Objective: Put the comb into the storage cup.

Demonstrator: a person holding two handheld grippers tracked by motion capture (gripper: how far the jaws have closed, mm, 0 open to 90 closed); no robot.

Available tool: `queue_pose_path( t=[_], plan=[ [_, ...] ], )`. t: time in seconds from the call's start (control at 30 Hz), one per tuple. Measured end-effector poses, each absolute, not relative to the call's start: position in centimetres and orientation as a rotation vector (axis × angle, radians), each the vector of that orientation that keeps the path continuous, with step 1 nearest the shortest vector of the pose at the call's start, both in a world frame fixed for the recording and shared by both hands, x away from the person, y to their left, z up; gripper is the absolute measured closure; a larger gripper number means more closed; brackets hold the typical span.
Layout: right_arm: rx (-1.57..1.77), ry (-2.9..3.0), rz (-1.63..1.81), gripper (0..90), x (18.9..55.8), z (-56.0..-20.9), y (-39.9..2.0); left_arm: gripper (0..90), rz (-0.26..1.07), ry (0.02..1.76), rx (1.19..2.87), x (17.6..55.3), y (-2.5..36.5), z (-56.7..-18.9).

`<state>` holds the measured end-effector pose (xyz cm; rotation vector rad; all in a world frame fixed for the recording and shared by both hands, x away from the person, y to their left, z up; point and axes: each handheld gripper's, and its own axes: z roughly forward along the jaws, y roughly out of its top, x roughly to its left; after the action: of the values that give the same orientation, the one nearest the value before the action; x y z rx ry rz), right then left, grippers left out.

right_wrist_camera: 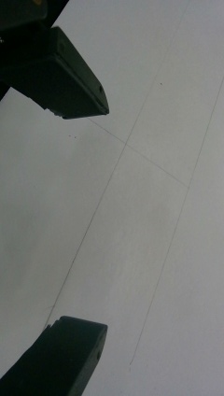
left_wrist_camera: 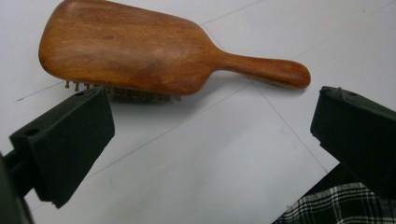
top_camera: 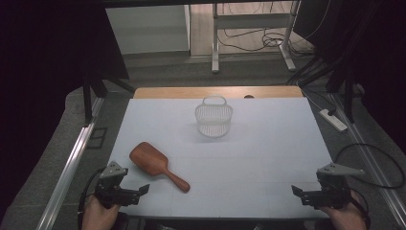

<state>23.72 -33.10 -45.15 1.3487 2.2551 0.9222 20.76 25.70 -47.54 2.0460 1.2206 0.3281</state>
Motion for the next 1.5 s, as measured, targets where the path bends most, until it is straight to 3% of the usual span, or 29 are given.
queue_pose_path(
  t=[1.5],
  plan=[
    [1.344,2.254,0.944,0.0,23.7,-45.1,-33.2,0.0,0.273,1.258,2.093,25.5,24.8,-47.2]
  ],
)
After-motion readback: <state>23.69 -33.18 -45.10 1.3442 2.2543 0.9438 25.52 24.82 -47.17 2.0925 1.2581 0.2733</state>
